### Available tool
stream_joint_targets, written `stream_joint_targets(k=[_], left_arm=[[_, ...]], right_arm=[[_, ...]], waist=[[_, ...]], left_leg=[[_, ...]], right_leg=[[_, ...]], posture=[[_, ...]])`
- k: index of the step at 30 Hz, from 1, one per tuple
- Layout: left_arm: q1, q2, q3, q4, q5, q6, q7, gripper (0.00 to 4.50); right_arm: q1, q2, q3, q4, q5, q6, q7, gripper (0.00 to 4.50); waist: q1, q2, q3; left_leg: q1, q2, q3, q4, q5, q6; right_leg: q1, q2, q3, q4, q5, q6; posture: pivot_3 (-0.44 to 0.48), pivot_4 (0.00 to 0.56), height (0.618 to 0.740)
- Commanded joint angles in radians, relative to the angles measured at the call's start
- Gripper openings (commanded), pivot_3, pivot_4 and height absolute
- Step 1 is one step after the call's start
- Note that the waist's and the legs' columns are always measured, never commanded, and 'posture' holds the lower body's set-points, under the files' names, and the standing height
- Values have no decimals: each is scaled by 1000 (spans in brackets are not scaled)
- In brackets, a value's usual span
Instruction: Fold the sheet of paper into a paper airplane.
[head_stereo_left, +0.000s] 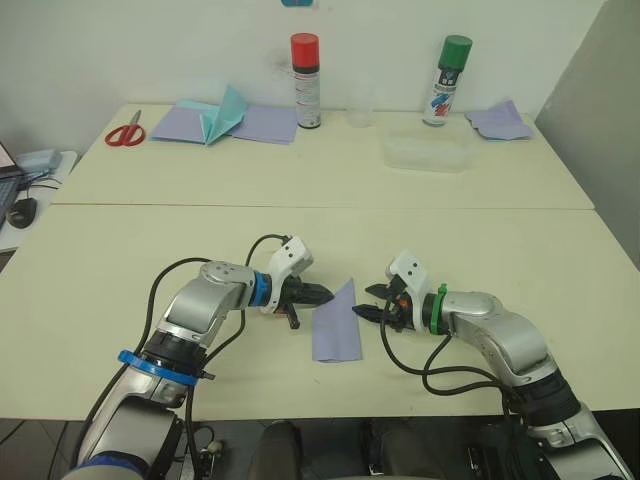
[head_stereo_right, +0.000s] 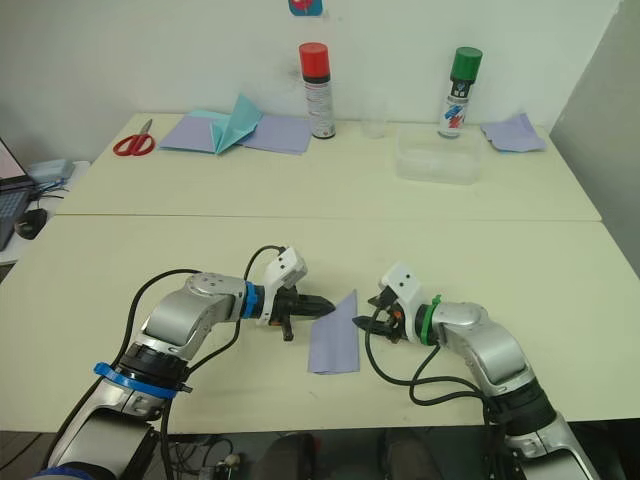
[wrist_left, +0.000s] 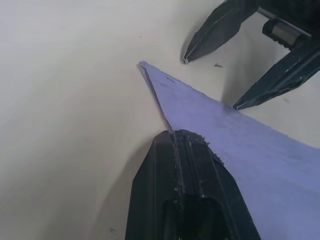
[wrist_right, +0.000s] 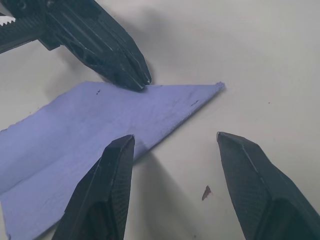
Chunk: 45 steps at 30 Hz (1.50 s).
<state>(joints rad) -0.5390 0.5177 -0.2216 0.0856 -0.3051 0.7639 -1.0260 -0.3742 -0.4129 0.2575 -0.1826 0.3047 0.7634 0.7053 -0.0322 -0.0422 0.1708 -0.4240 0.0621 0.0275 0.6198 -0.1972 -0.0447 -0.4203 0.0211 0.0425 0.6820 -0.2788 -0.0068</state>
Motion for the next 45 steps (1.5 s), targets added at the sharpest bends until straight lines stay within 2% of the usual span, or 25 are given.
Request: stream_joint_targets(k=[1, 5, 8, 10, 13, 16, 18, 22, 34, 35, 40, 43, 45], left_arm=[[25, -40, 134, -76, -35, 150, 179, 8], [89, -123, 311, -237, -71, 375, 394, 8], [117, -196, 408, -345, -108, 524, 496, 8], [134, -290, 486, -436, -108, 636, 588, 8], [156, -387, 539, -533, -101, 710, 675, 8], [170, -464, 578, -584, -95, 761, 730, 8], [174, -481, 583, -597, -93, 770, 752, 8], [148, -568, 675, -610, -75, 808, 821, 8], [195, -600, 666, -655, -91, 823, 843, 8], [192, -601, 670, -657, -92, 825, 841, 530], [182, -582, 716, -682, -137, 851, 815, 1916], [186, -507, 760, -689, -186, 851, 792, 2858], [192, -418, 781, -688, -242, 851, 752, 3457]], right_arm=[[-19, 14, -39, -14, 21, -19, -2, 2727], [-12, 25, -68, -20, 36, -23, -3, 2727], [-2, 19, -72, -27, 39, -22, 0, 2727], [9, 13, -69, -31, 44, -15, 3, 2727], [17, 16, -76, -35, 62, 14, 0, 2727], [15, 8, -68, -39, 76, 51, 10, 2727], [14, 4, -68, -41, 83, 68, 14, 2727], [8, -15, -63, -42, 104, 126, 26, 2727], [4, -21, -67, -46, 123, 132, 18, 2727], [5, -20, -67, -47, 121, 127, 16, 2727], [26, -26, -78, -81, 107, -8, 43, 2727], [59, -72, -48, -112, 64, -151, 103, 2727], [86, -118, -4, -109, -7, -320, 165, 2727]], waist=[[0, 0, 0], [0, 0, 0], [0, 0, 0], [0, 0, 0], [1, 0, 0], [1, 0, 0], [0, 0, 0], [0, 0, 0], [0, 0, 0], [0, 0, 0], [0, 0, 0], [0, 0, 0], [-1, 0, 0]], left_leg=[[0, 0, 0, 1, 0, 0], [-1, 1, -2, 5, 0, 0], [-2, 1, -2, 7, 0, 0], [-1, 0, -2, 8, 0, 0], [-1, -1, -1, 10, 0, 0], [1, -1, -1, 10, 0, 0], [4, -1, -1, 10, 0, 0], [7, -1, -1, 10, 0, 0], [7, -2, 0, 10, 0, 0], [7, -2, -1, 10, 0, 0], [7, -2, 0, 10, 0, 0], [7, -2, -1, 9, 0, 0], [7, -1, 0, 9, 0, 0]], right_leg=[[0, 0, 0, 0, 0, 0], [1, 1, 0, 1, 1, 2], [1, 0, 0, 1, 3, 4], [2, 0, 1, 1, 3, 6], [4, -1, 1, 0, 5, 8], [6, -2, 1, -1, 6, 9], [9, -2, 1, -1, 6, 9], [11, -2, 1, -1, 6, 9], [11, -2, 2, -2, 6, 9], [11, -2, 2, -2, 6, 9], [11, -2, 2, -2, 6, 9], [11, -2, 2, -2, 5, 9], [11, -1, 1, -2, 5, 9]], posture=[[0, 150, 740], [0, 150, 740], [0, 150, 740], [0, 150, 740], [0, 150, 740], [0, 150, 740], [0, 150, 740], [0, 150, 740], [0, 150, 740], [0, 150, 740], [0, 150, 740], [0, 150, 740], [0, 150, 740]])
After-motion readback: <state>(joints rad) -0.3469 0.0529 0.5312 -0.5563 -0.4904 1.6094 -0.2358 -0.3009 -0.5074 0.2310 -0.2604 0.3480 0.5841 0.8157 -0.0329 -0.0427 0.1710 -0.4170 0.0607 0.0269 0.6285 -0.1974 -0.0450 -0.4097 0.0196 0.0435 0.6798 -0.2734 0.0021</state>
